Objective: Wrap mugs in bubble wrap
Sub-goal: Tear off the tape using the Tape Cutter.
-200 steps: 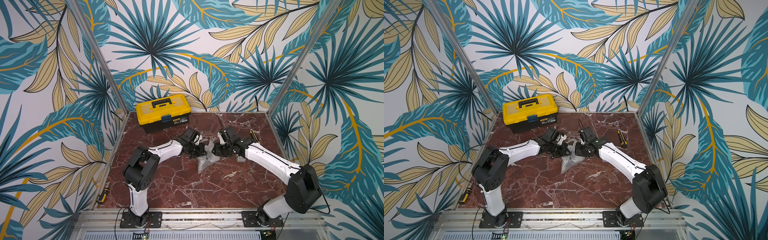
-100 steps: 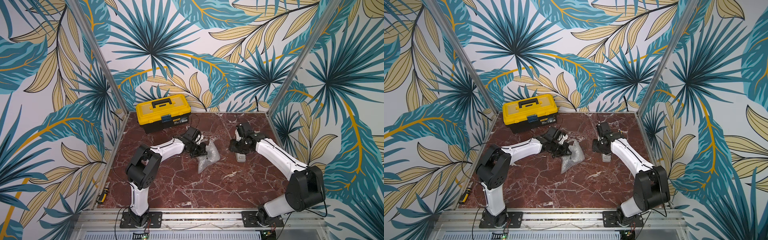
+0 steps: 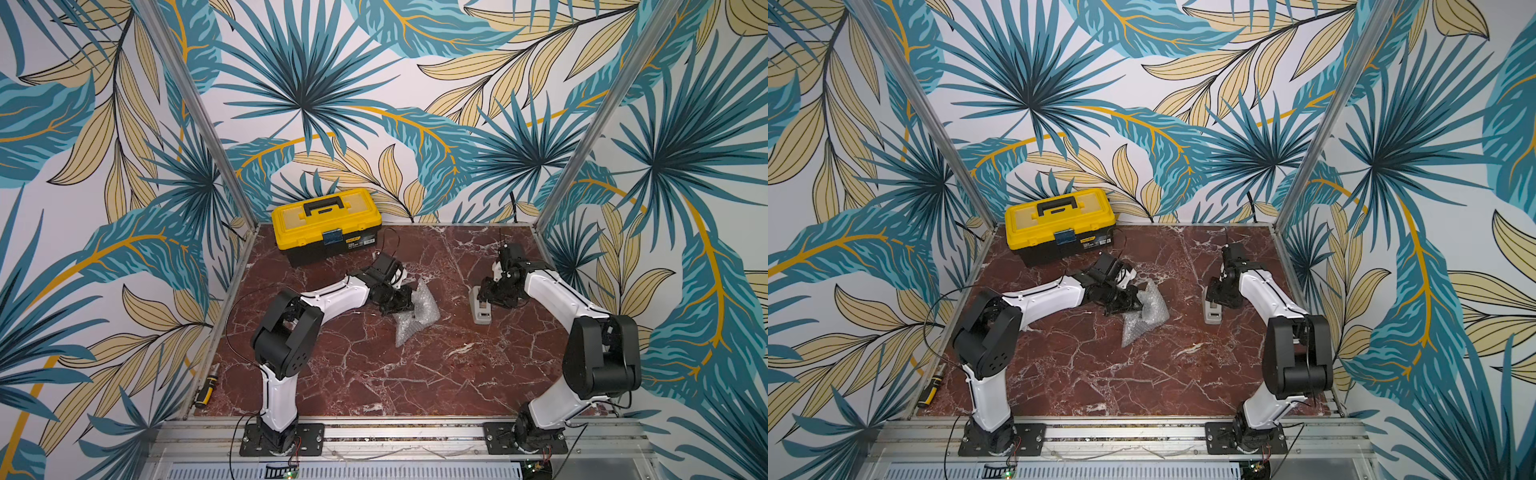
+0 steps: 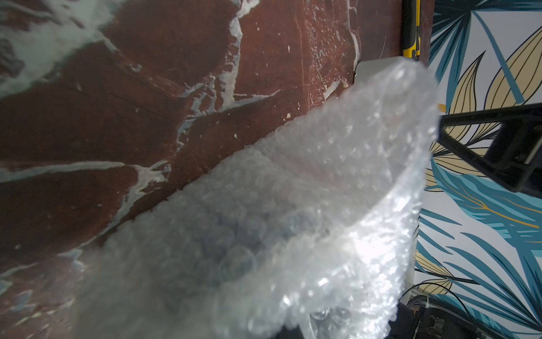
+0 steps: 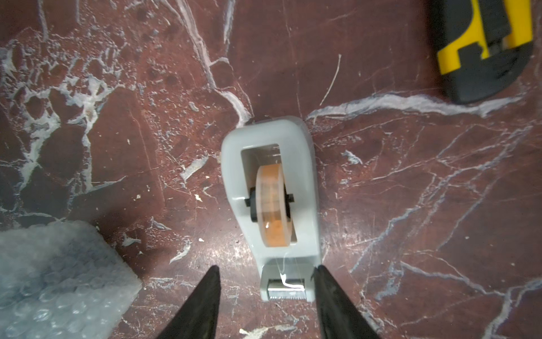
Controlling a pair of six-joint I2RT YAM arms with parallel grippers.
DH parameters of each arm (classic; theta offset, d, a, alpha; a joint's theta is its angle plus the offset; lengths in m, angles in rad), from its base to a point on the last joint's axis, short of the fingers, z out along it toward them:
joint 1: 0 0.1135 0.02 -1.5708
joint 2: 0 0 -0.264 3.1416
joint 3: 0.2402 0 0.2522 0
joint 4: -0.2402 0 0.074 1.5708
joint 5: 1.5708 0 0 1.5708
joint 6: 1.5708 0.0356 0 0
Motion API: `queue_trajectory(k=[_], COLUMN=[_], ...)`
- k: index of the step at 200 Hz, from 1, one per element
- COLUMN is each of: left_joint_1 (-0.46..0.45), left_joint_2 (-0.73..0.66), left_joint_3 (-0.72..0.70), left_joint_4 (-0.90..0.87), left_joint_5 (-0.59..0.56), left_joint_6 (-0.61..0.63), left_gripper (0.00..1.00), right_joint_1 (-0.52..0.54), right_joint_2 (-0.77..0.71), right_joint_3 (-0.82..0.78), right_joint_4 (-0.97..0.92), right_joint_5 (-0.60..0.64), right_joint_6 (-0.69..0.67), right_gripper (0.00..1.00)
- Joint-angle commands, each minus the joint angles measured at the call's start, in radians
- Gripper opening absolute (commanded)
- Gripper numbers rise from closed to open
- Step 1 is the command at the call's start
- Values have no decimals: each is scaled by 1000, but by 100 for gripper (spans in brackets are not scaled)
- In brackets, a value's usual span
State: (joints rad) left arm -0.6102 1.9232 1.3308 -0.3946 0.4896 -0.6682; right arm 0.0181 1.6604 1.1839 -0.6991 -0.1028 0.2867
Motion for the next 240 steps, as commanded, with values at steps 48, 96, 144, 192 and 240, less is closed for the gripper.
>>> queue_trajectory(k=[48,96,144,192,240], left_joint_1=[-7,-8,-8,-8,-7], left_joint_2=[32,28,28,23,21], left_joint_3=[12,10,9,5,6], left_joint_4=[-84,-84,-83,-84,-84], left_joint_5=[-41,-42,-42,-42,-39], left_joint_6=[25,21,22,22,22], left_gripper=[2,2,2,2,2], right_joint_1=[-91,-137,-160,-173,-173], right_joint_2=[43,55,62,47,51], right_joint_3=[-84,-107,-122,-146,-166], right_joint_4=[106,151,153,150,149], right_joint_5=[-210,-304,-328,-357,-359], right_joint_6=[4,25,23,21,20], right_gripper=[47,40,34,33,32])
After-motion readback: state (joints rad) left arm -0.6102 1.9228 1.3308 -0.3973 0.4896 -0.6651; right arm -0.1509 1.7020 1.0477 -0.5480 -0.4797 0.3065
